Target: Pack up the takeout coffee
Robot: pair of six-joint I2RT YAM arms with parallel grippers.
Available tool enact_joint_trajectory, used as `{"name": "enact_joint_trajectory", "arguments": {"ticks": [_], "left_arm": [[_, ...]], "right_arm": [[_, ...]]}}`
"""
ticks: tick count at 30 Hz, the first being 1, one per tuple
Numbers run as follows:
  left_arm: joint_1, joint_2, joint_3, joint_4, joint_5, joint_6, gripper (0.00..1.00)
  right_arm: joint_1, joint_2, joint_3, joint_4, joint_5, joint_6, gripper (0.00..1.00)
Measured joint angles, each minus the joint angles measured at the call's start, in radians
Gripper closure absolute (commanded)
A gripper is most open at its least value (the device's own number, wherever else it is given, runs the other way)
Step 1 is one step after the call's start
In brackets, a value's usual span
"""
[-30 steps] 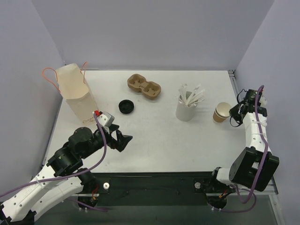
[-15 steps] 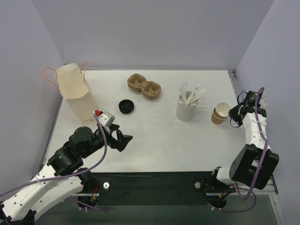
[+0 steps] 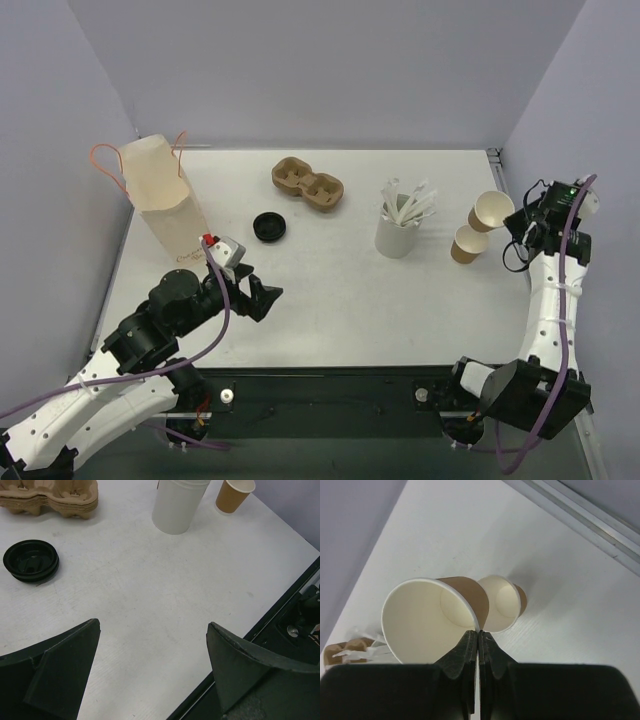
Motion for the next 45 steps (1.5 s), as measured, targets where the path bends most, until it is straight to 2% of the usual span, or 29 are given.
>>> {"name": "enact_joint_trajectory", "arguments": {"ticks": [6,10,15,20,24,28,36,45], "left_arm": [[0.0,-0.002,0.0,-0.001,-0.044,0.0,0.03],[-0.001,-0.01,0.0,-0.006,-0.078,0.0,0.03],[-0.004,-0.022,0.0,-0.015,-0.117,0.0,0.03],[-0.004,-0.021,0.0,-0.018,-0.134,0.0,0.03],[-0.004,-0.012,0.0,-0.029,-0.145,0.0,0.03],[-0.005,-0.016,0.0,-0.035,-0.156,0.001,0.03],[-0.011,-0.037,0.0,-0.037,-0.179,0.001,0.03],[-0.016,-0.037,0.0,-0.037,-0.183,0.001,0.02]], "right_arm": [[0.038,-0.127,0.101,-0.09,-0.021,-0.002,1.0],[0.163,-0.227,0.127,-0.147,-0.027,-0.016,1.0],[0.414,-0.343,0.097,-0.195,-0.043,-0.012,1.0],[0.76,-0.386,0.011,-0.215,0.029,0.042,1.0],[1.065,-0.293,-0.064,-0.22,0.175,0.097,1.0],[1.243,-0.092,-0.072,-0.191,0.277,0.145,1.0],[1.356,0.195,-0.065,-0.089,0.345,0.197,1.0],[1.358,0.284,-0.066,0.003,0.351,0.237,0.96]]}}
